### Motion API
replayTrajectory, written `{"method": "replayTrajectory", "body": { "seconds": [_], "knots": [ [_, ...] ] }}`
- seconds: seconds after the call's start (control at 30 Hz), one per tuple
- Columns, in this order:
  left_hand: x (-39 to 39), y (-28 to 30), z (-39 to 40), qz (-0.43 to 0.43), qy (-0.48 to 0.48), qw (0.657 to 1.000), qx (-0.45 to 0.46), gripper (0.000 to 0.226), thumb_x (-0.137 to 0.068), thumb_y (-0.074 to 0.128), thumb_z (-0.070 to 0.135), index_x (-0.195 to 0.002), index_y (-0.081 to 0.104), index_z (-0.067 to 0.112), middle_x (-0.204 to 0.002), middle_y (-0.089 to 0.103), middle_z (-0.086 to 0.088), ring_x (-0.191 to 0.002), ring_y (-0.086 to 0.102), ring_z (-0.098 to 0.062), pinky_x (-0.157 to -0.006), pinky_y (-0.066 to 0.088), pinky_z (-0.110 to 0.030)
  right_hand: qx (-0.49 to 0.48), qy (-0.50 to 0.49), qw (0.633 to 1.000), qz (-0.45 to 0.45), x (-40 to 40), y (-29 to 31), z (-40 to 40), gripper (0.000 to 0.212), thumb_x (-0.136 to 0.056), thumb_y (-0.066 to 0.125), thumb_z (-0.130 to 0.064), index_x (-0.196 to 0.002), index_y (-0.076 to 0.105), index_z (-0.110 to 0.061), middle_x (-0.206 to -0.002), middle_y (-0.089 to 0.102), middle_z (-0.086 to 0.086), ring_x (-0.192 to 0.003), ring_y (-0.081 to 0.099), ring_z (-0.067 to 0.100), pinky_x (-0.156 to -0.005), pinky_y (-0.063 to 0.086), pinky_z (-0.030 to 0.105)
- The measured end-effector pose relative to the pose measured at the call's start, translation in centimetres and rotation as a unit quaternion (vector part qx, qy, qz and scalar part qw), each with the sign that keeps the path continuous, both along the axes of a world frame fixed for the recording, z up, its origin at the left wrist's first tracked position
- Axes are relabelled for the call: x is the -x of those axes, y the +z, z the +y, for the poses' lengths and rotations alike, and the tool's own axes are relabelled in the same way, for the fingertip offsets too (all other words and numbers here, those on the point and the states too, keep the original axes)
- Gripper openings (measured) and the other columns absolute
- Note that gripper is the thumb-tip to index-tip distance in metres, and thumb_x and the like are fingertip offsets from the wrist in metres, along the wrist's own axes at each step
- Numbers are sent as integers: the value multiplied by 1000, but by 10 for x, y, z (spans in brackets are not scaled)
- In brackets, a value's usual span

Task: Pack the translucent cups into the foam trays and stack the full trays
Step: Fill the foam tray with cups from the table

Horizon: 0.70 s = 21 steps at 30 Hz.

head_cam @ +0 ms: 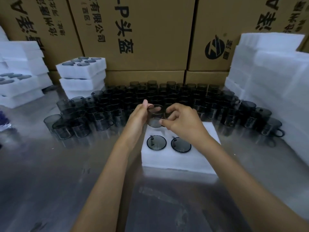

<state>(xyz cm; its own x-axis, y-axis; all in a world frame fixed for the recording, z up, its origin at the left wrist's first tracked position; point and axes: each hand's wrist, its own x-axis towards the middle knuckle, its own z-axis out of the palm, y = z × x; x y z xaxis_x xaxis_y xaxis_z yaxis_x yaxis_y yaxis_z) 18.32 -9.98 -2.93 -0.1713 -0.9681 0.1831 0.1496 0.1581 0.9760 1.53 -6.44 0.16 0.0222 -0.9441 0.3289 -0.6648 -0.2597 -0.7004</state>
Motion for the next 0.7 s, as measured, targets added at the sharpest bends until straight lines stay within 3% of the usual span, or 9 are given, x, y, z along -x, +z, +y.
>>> {"method": "replayTrajectory", "body": {
  "seconds": [0.1,0.2,0.33,0.57,0.7],
  "knots": [
    [2,-5,3,-79,10,997,5,39,-88,61,60,-115,69,33,-119,70,13,-115,61,-1,-107,43,-38,-4,-7,1000,10,0,-5,3,42,-76,85,-35,-103,54,-25,-71,70,-6,-70,64,3,-65,52,25],
    [6,-8,5,-111,32,993,15,31,-96,57,46,-121,68,32,-117,69,17,-111,58,8,-108,42,-31,-91,15,994,-63,6,-5,4,46,-76,85,-38,-106,54,-23,-75,74,-2,-70,70,7,-62,53,24],
    [8,-6,8,-125,36,991,11,38,-101,48,46,-131,62,29,-123,66,15,-122,55,-2,-109,41,-30,-157,58,968,-184,13,-4,1,36,-87,77,-27,-114,58,-12,-79,77,3,-73,73,14,-55,52,21],
    [9,-12,9,-159,42,986,29,41,-103,43,42,-139,56,26,-135,60,7,-128,51,-6,-110,38,-27,-159,51,966,-196,14,-12,-1,32,-84,80,-22,-107,61,-11,-81,77,0,-68,67,1,-58,48,18],
    [9,-16,13,-163,60,984,49,44,-101,45,45,-140,54,26,-135,58,13,-115,51,13,-92,38,-4,-147,37,973,-174,13,-13,-1,32,-82,82,-27,-107,65,-16,-92,75,6,-73,65,6,-62,47,20]
  ]
}}
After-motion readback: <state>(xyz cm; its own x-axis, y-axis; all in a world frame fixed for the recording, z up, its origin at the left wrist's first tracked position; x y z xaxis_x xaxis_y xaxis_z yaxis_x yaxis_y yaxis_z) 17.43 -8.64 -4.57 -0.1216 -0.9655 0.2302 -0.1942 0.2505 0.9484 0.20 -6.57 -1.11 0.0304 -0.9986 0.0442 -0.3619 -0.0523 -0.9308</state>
